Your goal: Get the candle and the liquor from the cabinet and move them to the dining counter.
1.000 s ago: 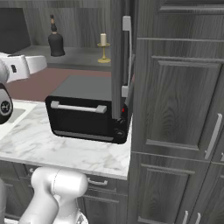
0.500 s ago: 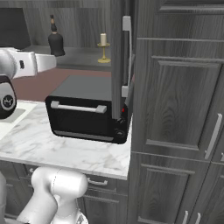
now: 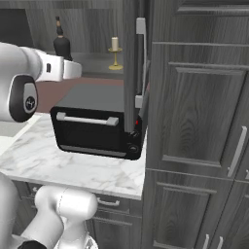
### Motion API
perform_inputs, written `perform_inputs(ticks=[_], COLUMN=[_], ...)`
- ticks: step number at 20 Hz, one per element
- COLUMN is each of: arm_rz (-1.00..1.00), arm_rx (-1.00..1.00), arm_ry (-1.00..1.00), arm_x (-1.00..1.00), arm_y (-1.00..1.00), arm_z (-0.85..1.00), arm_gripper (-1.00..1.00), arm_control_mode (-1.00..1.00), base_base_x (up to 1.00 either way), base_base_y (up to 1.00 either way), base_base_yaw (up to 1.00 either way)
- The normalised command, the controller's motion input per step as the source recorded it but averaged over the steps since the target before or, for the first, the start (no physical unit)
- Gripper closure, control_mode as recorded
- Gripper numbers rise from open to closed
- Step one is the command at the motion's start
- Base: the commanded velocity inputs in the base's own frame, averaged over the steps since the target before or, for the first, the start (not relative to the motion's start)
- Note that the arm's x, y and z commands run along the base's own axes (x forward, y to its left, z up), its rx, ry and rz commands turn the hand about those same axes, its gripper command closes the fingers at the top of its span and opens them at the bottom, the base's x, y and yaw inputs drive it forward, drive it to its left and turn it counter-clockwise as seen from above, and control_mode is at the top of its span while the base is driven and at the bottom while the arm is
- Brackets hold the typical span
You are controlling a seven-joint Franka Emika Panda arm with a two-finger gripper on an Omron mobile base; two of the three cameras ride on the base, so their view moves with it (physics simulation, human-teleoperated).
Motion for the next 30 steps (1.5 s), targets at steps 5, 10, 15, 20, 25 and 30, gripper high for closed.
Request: perform_inputs(ticks=[5,10,15,20,25,30], arm_rz=[0.0,0.0,0.0,0.0,0.0,0.0], arm_rx=[0.09,0.0,0.0,0.0,0.03,0.01], arm_ry=[0.05,0.0,0.0,0.0,0.01,0.0], arm_x=[0.19,0.3,0.27,0.21,0.19,0.18], arm_y=[-0.12,0.0,-0.01,-0.02,-0.16,-0.17], arm_z=[-0.04,-0.13,-0.09,-0.04,0.0,0.0], arm_gripper=[-1.0,-1.0,-1.0,-1.0,-1.0,-1.0], arm_control_mode=[-1.0,-1.0,-1.0,-1.0,-1.0,-1.0], base_base_x=[0.0,0.0,0.0,0.0,0.0,0.0], base_base_y=[0.0,0.0,0.0,0.0,0.0,0.0], base_base_yaw=[0.0,0.0,0.0,0.0,0.0,0.0])
